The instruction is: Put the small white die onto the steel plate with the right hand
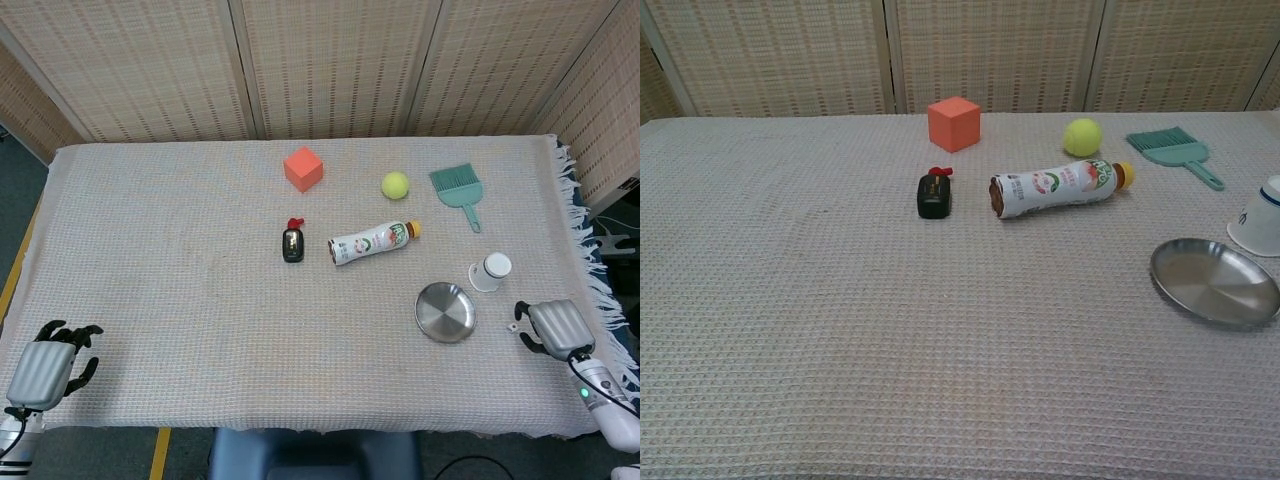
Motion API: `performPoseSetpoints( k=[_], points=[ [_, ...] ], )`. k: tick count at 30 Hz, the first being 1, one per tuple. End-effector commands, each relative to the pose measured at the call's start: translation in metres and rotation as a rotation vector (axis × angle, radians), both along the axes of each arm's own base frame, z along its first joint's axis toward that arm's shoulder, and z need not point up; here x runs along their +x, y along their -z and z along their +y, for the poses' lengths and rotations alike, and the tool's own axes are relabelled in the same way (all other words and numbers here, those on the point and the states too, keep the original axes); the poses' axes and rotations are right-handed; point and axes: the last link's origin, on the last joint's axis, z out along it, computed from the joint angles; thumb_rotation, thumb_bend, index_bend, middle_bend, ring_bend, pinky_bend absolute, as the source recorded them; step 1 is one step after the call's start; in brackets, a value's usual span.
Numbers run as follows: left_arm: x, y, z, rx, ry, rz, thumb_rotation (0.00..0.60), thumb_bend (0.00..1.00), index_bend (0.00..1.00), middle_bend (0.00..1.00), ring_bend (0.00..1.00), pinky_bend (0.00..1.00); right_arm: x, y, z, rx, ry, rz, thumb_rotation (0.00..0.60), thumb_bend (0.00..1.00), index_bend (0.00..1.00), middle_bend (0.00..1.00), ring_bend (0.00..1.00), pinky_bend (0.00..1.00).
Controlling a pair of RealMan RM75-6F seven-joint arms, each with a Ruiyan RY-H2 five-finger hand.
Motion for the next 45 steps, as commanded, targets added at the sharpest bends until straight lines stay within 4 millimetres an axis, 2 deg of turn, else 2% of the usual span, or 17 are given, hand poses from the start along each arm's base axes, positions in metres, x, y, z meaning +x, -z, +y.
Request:
performPoseSetpoints(
  k=[1, 16, 34, 45],
  points=[
    [0.001, 0.0, 0.0, 0.002, 0.0, -0.005, 0.6, 0.37, 0.34, 0.47, 0.43, 0.23, -0.006, 0.005, -0.006, 0.016, 0.027, 0.012, 0.6, 0.25, 0.45, 0.72, 0.7, 0.91],
    [0.002, -0.003, -0.001, 0.01, 0.007, -0.005, 0.6, 0.37, 0.34, 0.47, 0.43, 0.23, -0.025, 0.019, -0.017, 0.04, 0.092, 0.04, 0.6, 0.23, 0.41, 0.72, 0.7, 0.91],
    [0.002, -0.003, -0.001, 0.008, 0.003, -0.007, 0.6, 0.37, 0.35, 0.47, 0.44, 0.23, -0.032, 0.032, -0.02, 0.074, 0.106, 0.025, 0.6, 0.22, 0.42, 0.72, 0.7, 0.91],
    [0.002, -0.003, 0.0, 0.01, 0.004, -0.004, 0.6, 0.37, 0.35, 0.48, 0.45, 0.23, -0.034, 0.037, -0.023, 0.074, 0.086, 0.003, 0.6, 0.22, 0.45, 0.72, 0.71, 0.92]
  ],
)
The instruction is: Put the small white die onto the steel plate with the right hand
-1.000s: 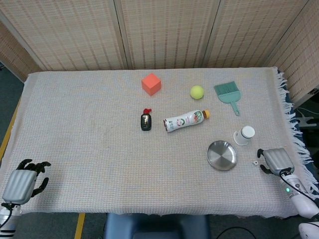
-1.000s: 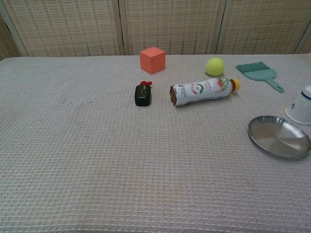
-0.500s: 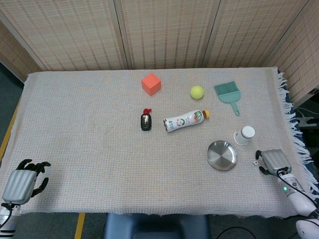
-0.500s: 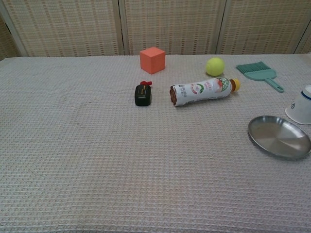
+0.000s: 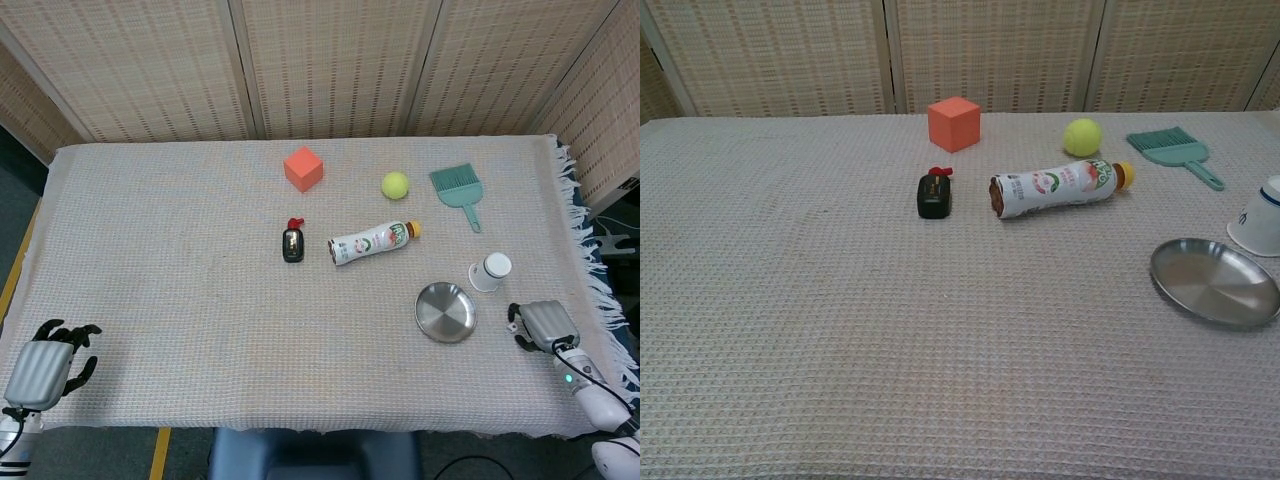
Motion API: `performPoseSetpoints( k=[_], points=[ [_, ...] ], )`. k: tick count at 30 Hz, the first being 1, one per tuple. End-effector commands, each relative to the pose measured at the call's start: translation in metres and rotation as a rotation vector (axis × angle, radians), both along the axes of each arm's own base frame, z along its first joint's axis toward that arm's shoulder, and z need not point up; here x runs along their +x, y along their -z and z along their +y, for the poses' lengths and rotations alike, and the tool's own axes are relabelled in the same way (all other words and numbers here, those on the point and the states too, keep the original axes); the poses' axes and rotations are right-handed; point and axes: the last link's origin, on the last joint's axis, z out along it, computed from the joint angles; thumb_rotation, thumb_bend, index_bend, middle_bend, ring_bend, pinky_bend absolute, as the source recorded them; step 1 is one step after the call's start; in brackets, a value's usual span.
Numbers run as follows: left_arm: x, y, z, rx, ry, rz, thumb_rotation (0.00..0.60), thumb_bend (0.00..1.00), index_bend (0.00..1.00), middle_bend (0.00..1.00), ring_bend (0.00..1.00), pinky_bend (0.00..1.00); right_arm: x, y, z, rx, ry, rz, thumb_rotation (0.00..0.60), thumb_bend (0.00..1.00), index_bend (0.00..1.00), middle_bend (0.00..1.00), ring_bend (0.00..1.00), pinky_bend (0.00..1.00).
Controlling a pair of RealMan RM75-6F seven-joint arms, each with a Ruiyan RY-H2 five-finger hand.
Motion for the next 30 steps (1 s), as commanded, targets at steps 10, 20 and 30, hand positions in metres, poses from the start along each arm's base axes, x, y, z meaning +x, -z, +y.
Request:
performPoseSetpoints(
  k=[10, 20, 30],
  points=[
    [0.0, 0.0, 0.0, -0.003, -0.002, -0.001, 0.6, 0.37, 0.35, 0.48, 0.45, 0.23, -0.002, 0.003, -0.001, -0.003, -0.012, -0.016, 0.6, 0.22, 0.48, 0.73, 0.73, 0.93],
    [-0.001, 0.001, 0.0, -0.008, -0.006, 0.001, 0.6, 0.37, 0.35, 0.48, 0.45, 0.23, -0.002, 0.003, -0.002, -0.029, -0.018, -0.005, 0.6, 0.22, 0.6, 0.75, 0.74, 0.95],
    [-0.001, 0.0, 0.0, 0.0, -0.013, -0.004, 0.6, 0.37, 0.35, 0.48, 0.45, 0.23, 0.037, -0.003, 0.001, -0.05, -0.127, -0.163, 0.6, 0.22, 0.61, 0.75, 0.75, 0.95]
  ],
)
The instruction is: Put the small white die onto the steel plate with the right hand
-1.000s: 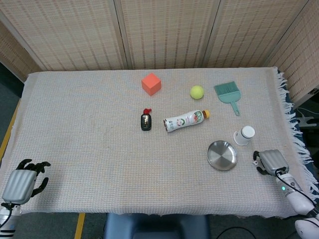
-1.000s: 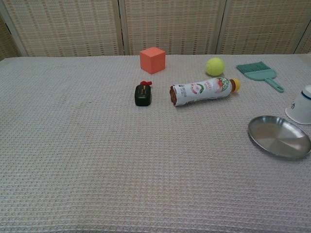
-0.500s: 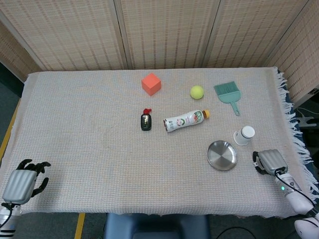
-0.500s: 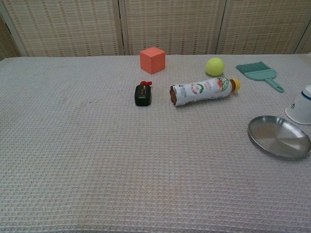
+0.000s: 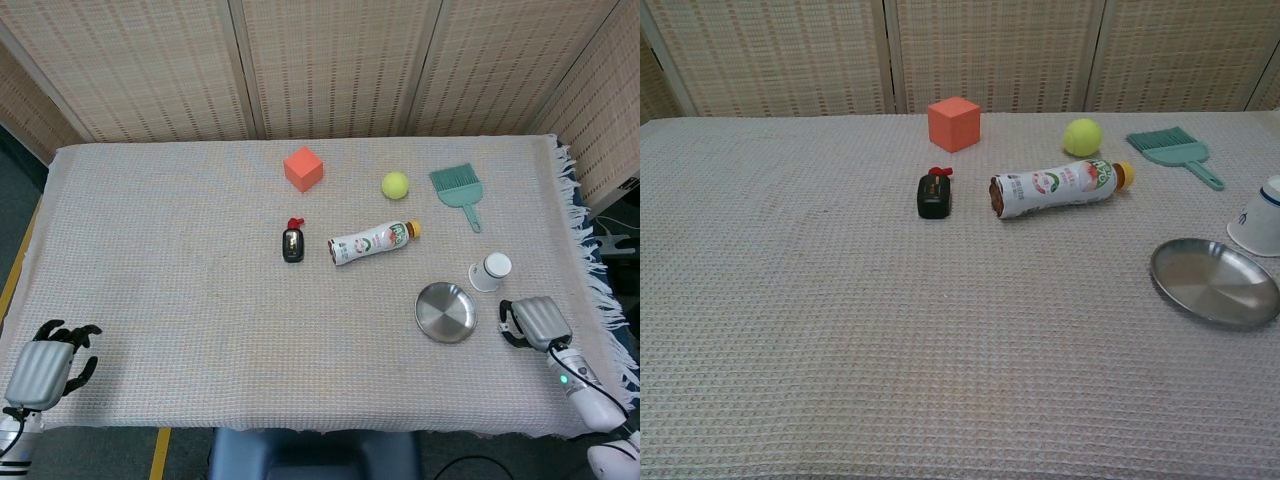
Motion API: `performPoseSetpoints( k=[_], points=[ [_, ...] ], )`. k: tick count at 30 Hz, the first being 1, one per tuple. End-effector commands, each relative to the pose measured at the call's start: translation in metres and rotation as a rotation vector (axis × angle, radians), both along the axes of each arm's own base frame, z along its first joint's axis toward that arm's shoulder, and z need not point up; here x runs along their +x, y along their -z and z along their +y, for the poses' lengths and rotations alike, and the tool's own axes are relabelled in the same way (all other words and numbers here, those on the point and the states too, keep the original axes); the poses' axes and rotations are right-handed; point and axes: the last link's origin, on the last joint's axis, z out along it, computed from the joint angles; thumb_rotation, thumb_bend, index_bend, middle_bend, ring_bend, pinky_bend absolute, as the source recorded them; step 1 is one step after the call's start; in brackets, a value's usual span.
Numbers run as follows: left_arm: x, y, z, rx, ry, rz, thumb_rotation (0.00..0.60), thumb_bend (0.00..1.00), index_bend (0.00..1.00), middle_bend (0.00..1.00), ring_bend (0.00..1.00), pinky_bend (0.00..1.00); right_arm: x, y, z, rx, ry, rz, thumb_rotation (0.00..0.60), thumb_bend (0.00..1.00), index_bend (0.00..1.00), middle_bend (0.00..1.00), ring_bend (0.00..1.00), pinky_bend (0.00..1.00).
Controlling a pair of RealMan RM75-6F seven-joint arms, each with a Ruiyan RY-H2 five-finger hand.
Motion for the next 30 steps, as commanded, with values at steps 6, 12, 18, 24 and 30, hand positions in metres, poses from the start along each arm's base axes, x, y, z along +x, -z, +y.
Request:
performPoseSetpoints(
  k=[6, 12, 18, 24, 30],
  points=[
    [0.001, 0.0, 0.0, 0.0, 0.002, 0.002, 0.6, 0.37, 0.35, 0.48, 0.45, 0.23, 0.043, -0.002, -0.012, 0.071, -0.07, -0.083, 0.6, 0.22, 0.6, 0.75, 0.75, 0.95],
    [0.0, -0.001, 0.0, 0.004, 0.0, 0.003, 0.6, 0.37, 0.35, 0.48, 0.45, 0.23, 0.052, 0.003, -0.021, 0.068, -0.091, -0.056, 0.6, 0.22, 0.57, 0.75, 0.74, 0.95],
    [0.0, -0.003, 0.0, 0.009, -0.001, -0.005, 0.6, 0.37, 0.35, 0.48, 0.45, 0.23, 0.057, 0.012, -0.026, 0.051, -0.101, -0.062, 0.6, 0.08, 0.41, 0.72, 0.65, 0.92],
    [0.001, -0.002, 0.0, 0.006, 0.0, -0.002, 0.6, 0.37, 0.35, 0.48, 0.45, 0.23, 0.062, 0.007, -0.027, -0.011, -0.175, -0.125, 0.6, 0.05, 0.28, 0.45, 0.35, 0.76],
    [0.001, -0.003, -0.001, 0.009, -0.001, -0.003, 0.6, 0.37, 0.35, 0.48, 0.45, 0.23, 0.052, -0.012, -0.035, -0.232, -0.267, -0.092, 0.6, 0.05, 0.3, 0.41, 0.28, 0.67]
  ],
)
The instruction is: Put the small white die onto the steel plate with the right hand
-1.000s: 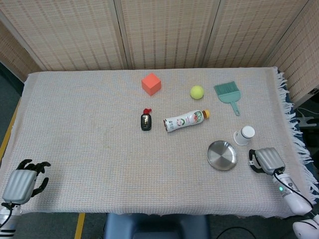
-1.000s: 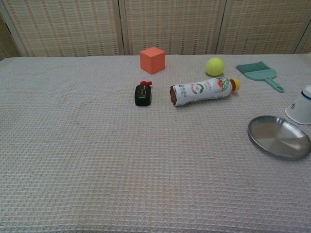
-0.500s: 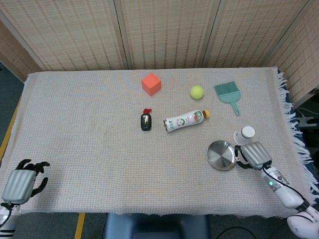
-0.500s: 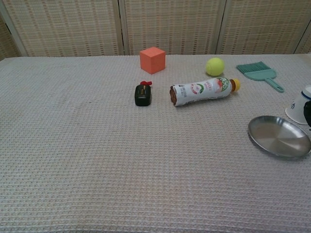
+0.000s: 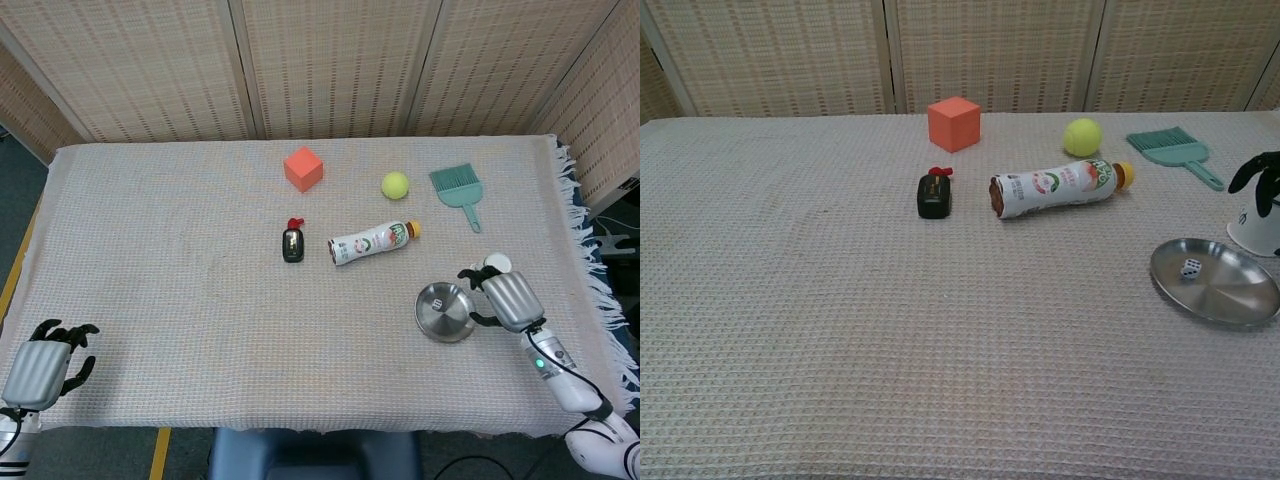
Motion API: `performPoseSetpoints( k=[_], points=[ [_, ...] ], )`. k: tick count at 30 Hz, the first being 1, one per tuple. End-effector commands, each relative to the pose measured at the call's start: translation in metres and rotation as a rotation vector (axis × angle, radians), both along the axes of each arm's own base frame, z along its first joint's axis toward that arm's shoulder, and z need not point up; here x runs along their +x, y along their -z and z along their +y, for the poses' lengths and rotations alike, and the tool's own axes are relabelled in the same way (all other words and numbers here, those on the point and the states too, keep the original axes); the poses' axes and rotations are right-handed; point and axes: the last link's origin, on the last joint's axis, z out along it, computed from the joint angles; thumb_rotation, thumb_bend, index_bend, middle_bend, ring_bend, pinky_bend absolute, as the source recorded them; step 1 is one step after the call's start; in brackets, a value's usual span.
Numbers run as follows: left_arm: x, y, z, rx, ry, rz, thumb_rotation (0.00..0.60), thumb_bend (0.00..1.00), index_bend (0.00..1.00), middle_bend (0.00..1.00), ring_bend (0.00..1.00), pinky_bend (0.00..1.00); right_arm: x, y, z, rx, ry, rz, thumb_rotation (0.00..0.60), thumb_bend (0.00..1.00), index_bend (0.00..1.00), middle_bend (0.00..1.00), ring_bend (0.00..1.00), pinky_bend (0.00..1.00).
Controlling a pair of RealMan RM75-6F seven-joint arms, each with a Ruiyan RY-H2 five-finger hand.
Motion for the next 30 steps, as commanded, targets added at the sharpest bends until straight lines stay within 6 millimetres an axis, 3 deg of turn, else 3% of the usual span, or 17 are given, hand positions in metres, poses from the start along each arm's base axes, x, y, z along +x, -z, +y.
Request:
performPoseSetpoints(
  k=[1, 5, 9, 16, 19, 23, 30],
  points=[
    [0.0, 0.0, 0.0, -0.002, -0.002, -0.003, 0.6, 0.37, 0.35, 0.48, 0.45, 0.23, -0.015, -0.012, -0.004, -0.136, -0.01, 0.034, 0.6, 0.05, 0.3, 0.38, 0.25, 0.61],
    [0.0, 0.001, 0.0, -0.006, -0.001, 0.006, 0.6, 0.37, 0.35, 0.48, 0.45, 0.23, -0.032, -0.02, -0.006, -0.125, 0.077, 0.058, 0.6, 0.05, 0.22, 0.23, 0.08, 0.38],
    [0.0, 0.002, 0.0, -0.007, -0.003, 0.003, 0.6, 0.37, 0.35, 0.49, 0.45, 0.23, -0.045, -0.022, -0.006, -0.112, 0.129, 0.075, 0.6, 0.05, 0.19, 0.19, 0.02, 0.28],
    [-0.001, 0.003, 0.0, -0.011, -0.008, 0.005, 0.6, 0.37, 0.35, 0.51, 0.45, 0.23, -0.067, -0.014, -0.008, -0.079, 0.184, 0.08, 0.6, 0.06, 0.19, 0.19, 0.02, 0.27],
    [-0.001, 0.002, 0.0, -0.01, -0.009, 0.007, 0.6, 0.37, 0.35, 0.51, 0.45, 0.23, -0.072, -0.01, -0.011, -0.074, 0.193, 0.07, 0.6, 0.11, 0.23, 0.19, 0.02, 0.27],
    [-0.002, 0.002, 0.0, -0.01, -0.01, 0.004, 0.6, 0.37, 0.35, 0.51, 0.45, 0.22, -0.076, -0.006, -0.015, -0.084, 0.189, 0.049, 0.6, 0.18, 0.28, 0.19, 0.02, 0.28],
    [-0.002, 0.002, 0.001, -0.011, -0.012, 0.005, 0.6, 0.37, 0.35, 0.51, 0.45, 0.22, -0.071, -0.005, -0.02, -0.11, 0.146, -0.018, 0.6, 0.18, 0.29, 0.19, 0.02, 0.29]
  ],
)
